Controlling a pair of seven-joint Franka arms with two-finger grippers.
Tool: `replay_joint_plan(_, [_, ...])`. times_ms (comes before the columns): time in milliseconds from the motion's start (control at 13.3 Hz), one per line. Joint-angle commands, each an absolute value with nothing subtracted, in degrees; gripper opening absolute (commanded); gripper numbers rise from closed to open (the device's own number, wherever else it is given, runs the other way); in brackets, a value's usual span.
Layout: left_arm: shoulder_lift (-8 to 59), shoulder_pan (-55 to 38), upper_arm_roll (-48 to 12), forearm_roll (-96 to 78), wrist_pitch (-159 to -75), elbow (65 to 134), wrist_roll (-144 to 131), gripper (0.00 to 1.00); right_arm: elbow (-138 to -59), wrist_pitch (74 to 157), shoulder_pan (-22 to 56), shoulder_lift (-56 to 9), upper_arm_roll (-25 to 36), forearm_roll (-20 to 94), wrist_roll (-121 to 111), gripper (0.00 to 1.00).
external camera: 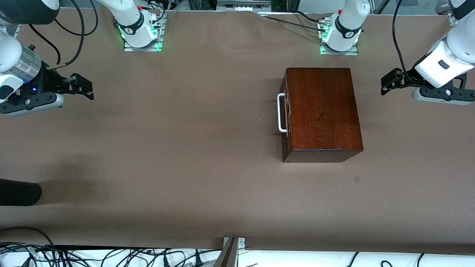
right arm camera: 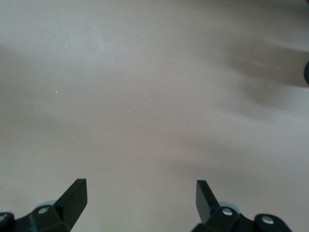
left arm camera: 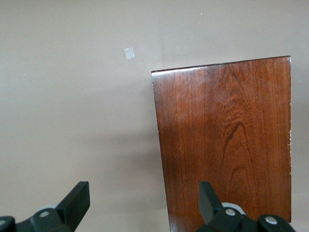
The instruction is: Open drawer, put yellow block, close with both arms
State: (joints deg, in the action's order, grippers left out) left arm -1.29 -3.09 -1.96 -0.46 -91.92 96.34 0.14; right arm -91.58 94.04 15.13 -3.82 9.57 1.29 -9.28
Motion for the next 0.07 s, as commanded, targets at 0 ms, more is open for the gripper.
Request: replay_joint_plan(0, [-0.6, -2.8, -2.4, -0.8, -91.1, 94.8, -0.6, 1.0, -91.0, 94.0, 15.3, -4.0, 9.5, 0.3, -9.1, 1.0])
